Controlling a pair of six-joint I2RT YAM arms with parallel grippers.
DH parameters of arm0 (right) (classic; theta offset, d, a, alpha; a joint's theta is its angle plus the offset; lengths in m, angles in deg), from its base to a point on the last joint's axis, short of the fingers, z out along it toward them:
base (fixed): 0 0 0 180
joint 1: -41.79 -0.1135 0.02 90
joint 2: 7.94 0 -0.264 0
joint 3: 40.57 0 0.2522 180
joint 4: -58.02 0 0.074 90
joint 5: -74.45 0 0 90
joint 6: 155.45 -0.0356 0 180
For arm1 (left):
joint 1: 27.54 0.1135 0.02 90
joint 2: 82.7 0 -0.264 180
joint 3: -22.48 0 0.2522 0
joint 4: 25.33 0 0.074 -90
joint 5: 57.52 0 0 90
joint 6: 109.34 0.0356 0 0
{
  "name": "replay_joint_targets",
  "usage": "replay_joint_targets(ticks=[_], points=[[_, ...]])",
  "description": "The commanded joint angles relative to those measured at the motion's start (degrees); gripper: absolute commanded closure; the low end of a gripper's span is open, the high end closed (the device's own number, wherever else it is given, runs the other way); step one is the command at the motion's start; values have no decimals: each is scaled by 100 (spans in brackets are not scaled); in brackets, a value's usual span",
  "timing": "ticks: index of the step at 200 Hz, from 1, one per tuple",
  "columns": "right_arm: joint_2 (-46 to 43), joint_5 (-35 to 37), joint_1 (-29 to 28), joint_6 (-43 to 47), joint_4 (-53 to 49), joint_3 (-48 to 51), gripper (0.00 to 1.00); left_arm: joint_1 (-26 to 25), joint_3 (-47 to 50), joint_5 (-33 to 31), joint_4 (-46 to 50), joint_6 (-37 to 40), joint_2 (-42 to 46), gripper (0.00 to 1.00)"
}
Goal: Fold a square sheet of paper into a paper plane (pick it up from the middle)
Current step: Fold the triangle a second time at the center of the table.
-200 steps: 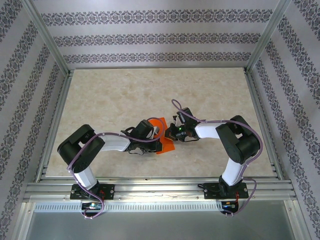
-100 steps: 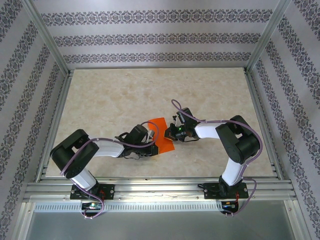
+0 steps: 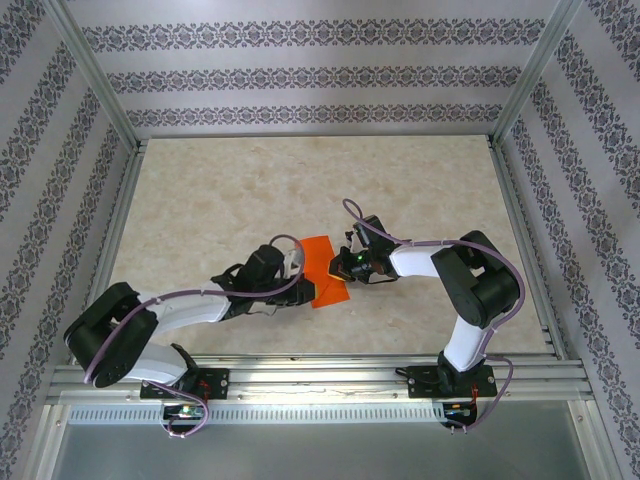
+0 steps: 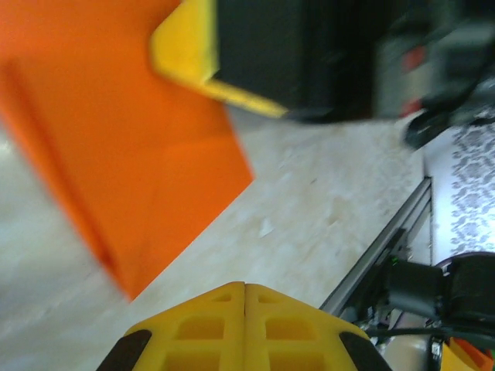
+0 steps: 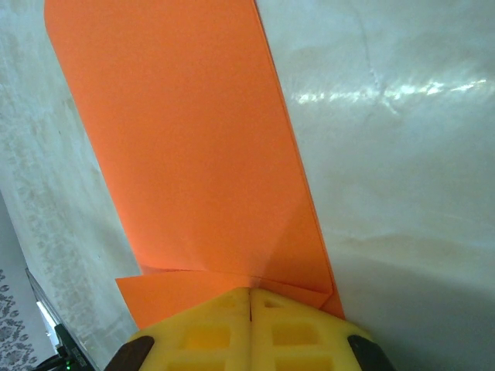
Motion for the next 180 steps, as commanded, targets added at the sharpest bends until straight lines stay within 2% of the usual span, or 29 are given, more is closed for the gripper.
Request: replay_joint_targets(ticks=[1,30,64,135,180], points=[[138,389,-10,29,-429,217,100,63,-441,-179,197,170,-325,95],[165,371,-16,19,-411,217,100,91,-927,-220,422,267,-1125,100],[184,352,-28,19,-419,200,100,91,-910,-361,411,273,-1699,100],[106,229,-45,40,-376,106,100,91,-9,-446,88,128,-1620,100],[-132,148,-56,113,-425,-25,100,91,-39,-425,161,179,-1744,100]])
